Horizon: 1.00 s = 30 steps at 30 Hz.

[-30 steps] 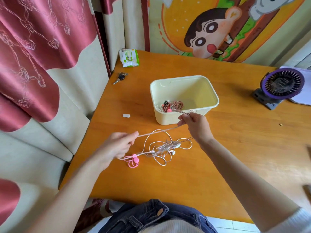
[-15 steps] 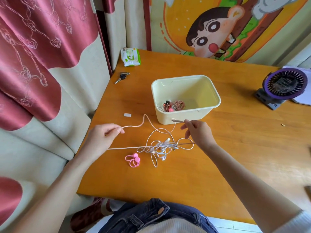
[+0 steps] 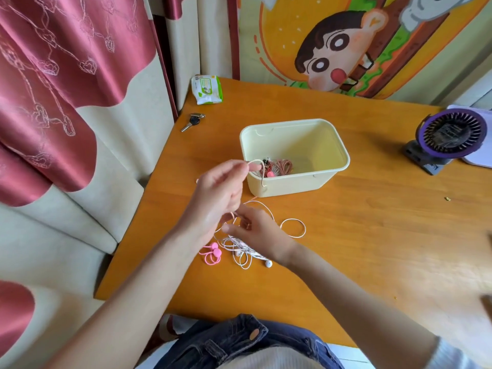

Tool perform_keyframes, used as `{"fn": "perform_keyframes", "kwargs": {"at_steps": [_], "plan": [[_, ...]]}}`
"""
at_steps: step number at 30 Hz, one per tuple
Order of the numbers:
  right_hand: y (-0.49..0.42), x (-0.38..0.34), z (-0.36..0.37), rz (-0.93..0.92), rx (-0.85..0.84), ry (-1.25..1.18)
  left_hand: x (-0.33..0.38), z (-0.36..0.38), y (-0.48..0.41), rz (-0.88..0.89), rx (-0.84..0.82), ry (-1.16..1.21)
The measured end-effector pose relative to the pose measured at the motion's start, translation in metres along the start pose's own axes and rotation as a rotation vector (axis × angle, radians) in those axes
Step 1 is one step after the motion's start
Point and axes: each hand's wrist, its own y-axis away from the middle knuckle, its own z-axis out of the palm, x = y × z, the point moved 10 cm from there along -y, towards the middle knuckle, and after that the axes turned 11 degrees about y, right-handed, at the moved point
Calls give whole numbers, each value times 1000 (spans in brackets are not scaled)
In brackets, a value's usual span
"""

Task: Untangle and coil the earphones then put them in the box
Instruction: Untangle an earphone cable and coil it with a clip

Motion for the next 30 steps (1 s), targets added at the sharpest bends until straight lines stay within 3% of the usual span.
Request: {"fn": "perform_keyframes", "kwargs": {"at_steps": [4, 9, 11, 13, 15, 17, 20, 23, 25, 30], "plan": [[13, 0, 21, -11, -94, 35, 22, -5, -3, 115, 57, -36], [23, 38, 2, 105, 19, 163, 44, -64, -1, 281, 367, -169], [25, 48, -12, 164, 111, 197, 34, -79, -3, 235, 402, -299], [27, 49, -24, 212, 169, 161, 4, -84, -10, 69, 336, -451], [28, 47, -32, 236, 185, 48, -36, -84, -8, -101, 270, -493], [26, 44, -40, 264, 217, -68, -63, -78, 2, -160, 248, -507], [22, 40, -46, 285, 249, -301, -74, -77, 15, -114, 354, -366], [20, 40, -50, 310, 261, -386, -73, -82, 23, -56, 491, -139], [19, 39, -51, 334, 267, -424, -75, -72, 24, -81, 434, -110], [15, 35, -53, 371, 275, -585, -108, -19, 36, -324, 9, -175]]}}
